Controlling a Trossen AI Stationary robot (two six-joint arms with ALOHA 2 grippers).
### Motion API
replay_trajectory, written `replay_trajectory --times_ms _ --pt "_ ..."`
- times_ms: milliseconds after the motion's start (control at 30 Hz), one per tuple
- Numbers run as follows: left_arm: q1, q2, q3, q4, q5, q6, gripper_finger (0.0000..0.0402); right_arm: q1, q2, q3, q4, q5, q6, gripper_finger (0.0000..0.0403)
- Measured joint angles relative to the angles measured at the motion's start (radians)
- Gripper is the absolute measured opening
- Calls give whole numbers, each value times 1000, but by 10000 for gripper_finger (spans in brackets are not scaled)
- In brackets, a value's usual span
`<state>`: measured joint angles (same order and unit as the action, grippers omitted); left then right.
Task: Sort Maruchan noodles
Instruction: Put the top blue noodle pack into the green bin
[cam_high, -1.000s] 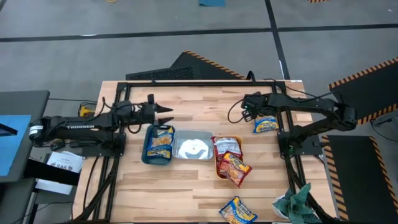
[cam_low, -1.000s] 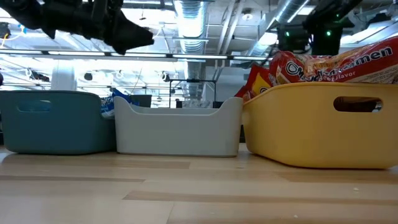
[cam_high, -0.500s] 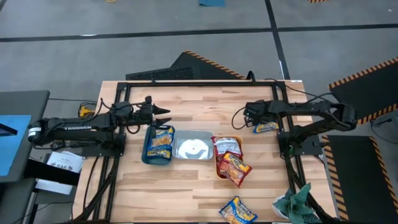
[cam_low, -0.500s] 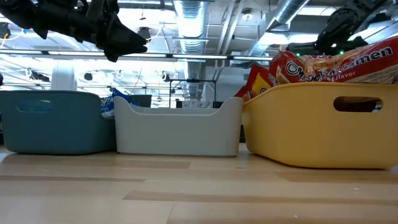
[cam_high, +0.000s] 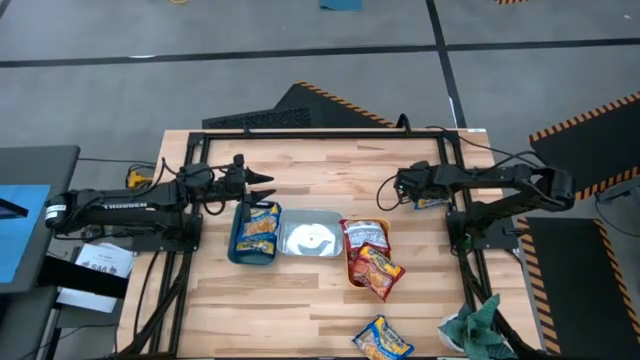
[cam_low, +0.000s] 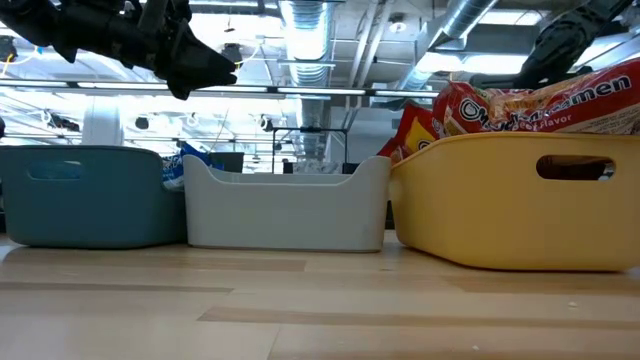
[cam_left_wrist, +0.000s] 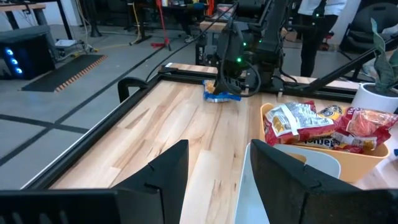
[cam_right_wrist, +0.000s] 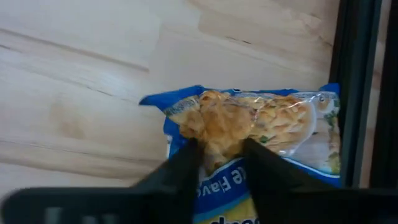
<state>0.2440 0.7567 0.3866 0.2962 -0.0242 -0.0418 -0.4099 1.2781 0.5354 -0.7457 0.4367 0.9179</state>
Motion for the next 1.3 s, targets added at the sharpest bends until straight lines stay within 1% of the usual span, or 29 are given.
replay_trajectory --times_ms 133,167,200,367,500,600,733,833,967,1133,1233,1300 --pt "0 0 1 13 -3 0 160 13 0 -1 -6 20 -21 41" --pt "0 0 5 13 -8 0 160 19 0 -1 -4 27 -29 23" --pt "0 0 11 13 -12 0 160 25 1 -2 -1 39 -33 15" --pt "0 -35 37 12 -29 -2 160 56 -1 46 -11 48 -76 7" --pt "0 -90 45 13 -44 -4 160 100 -8 158 5 59 -141 6" --pt "0 -127 45 -8 -44 -6 160 144 -8 246 14 103 -208 6" --pt "0 -163 45 -48 -44 -8 160 204 -8 352 127 128 -328 6" --pt "0 -179 45 -50 -44 -8 160 249 -8 401 273 122 -435 6" --pt "0 -199 45 -50 -44 -8 160 307 35 408 536 46 -561 6" --pt "0 -204 45 -48 -44 -8 160 373 174 411 849 -87 -659 6" --pt "0 -202 45 -44 -54 -8 160 416 278 453 980 -179 -709 6" --pt "0 -201 45 -45 -69 -8 160 446 340 509 1025 -236 -742 6"
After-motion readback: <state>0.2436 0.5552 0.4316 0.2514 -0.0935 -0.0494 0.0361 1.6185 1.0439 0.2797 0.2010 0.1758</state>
